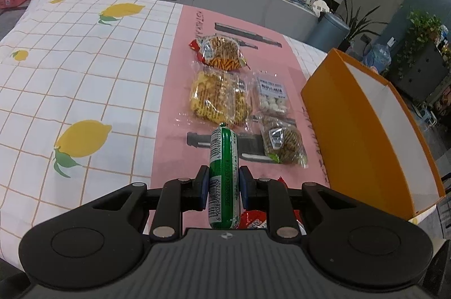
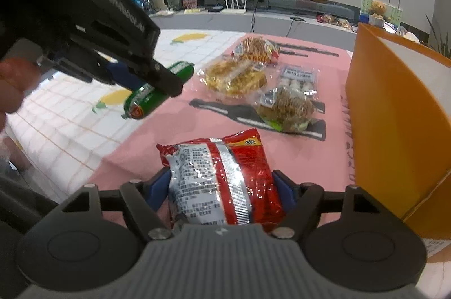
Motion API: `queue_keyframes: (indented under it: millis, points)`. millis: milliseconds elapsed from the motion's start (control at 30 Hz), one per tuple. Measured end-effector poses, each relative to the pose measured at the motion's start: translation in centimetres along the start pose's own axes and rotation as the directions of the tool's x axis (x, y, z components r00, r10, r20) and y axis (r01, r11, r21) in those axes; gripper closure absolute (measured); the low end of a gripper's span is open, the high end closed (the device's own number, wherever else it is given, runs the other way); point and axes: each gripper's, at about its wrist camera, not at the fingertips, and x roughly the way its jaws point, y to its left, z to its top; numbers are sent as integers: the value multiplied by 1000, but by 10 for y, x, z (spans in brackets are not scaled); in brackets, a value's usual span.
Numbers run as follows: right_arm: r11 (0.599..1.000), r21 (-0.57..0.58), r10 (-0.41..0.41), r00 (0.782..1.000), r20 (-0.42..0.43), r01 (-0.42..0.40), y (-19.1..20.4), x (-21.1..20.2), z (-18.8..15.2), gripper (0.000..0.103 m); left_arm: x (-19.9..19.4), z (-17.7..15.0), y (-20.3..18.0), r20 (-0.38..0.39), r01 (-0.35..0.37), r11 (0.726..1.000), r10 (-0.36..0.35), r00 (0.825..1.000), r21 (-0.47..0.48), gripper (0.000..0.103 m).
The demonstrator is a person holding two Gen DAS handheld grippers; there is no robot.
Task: Organize snacks
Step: 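Carry the red packet over the box with the right tool while the left tool holds the sausage, then open the right tool to drop the red packet into the box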
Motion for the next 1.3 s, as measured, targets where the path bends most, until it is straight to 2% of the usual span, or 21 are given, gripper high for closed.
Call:
queue_keyframes:
  millis: [200, 333, 400, 500, 600, 667, 733, 833, 900, 967, 1100, 1233, 1300]
  points:
    - [992, 98, 63, 991, 121, -75, -9, -31, 23, 29, -16, 14, 7, 61, 30, 998, -27, 998, -50, 79]
    - [978, 158, 92, 961, 261, -136, -27, -81, 47, 29, -29, 21, 3, 97, 60, 997, -56, 994, -46, 79]
    - [979, 160, 64, 939, 338, -125, -41, -114, 60, 29, -35, 24, -3, 115, 86, 996, -82, 990, -32, 79]
    - [981, 191, -39, 915, 403, -42, -72, -150, 72, 29, -41, 28, -15, 131, 116, 993, -113, 985, -11, 79]
    - [963, 239, -208, 910, 358, 126, -107, -153, 82, 29, -43, 34, -28, 143, 138, 990, -138, 980, 12, 79]
    - [934, 295, -289, 910, 297, 200, -132, -140, 84, 29, -42, 37, -37, 147, 145, 989, -147, 978, 23, 79]
    - [899, 391, -296, 931, 213, 197, -161, -118, 85, 29, -38, 40, -45, 141, 148, 988, -152, 978, 36, 79]
    - [827, 541, -251, 962, 111, 153, -197, -84, 86, 29, -32, 41, -55, 129, 151, 987, -157, 979, 54, 79]
    - [801, 581, -227, 971, 70, 145, -210, -64, 93, 29, -26, 43, -61, 121, 152, 987, -158, 980, 59, 79]
    - [786, 591, -224, 975, 2, 180, -217, -42, 103, 29, -20, 44, -64, 113, 153, 986, -159, 981, 61, 79]
    - [780, 582, -220, 971, -88, 230, -224, -4, 115, 29, -14, 44, -67, 108, 157, 985, -165, 980, 77, 79]
    - [830, 481, -247, 959, -138, 283, -222, 17, 119, 29, -9, 42, -62, 102, 157, 985, -164, 981, 72, 79]
    - [842, 455, -243, 957, -158, 289, -218, 29, 121, 28, -8, 40, -60, 97, 153, 986, -159, 983, 65, 79]
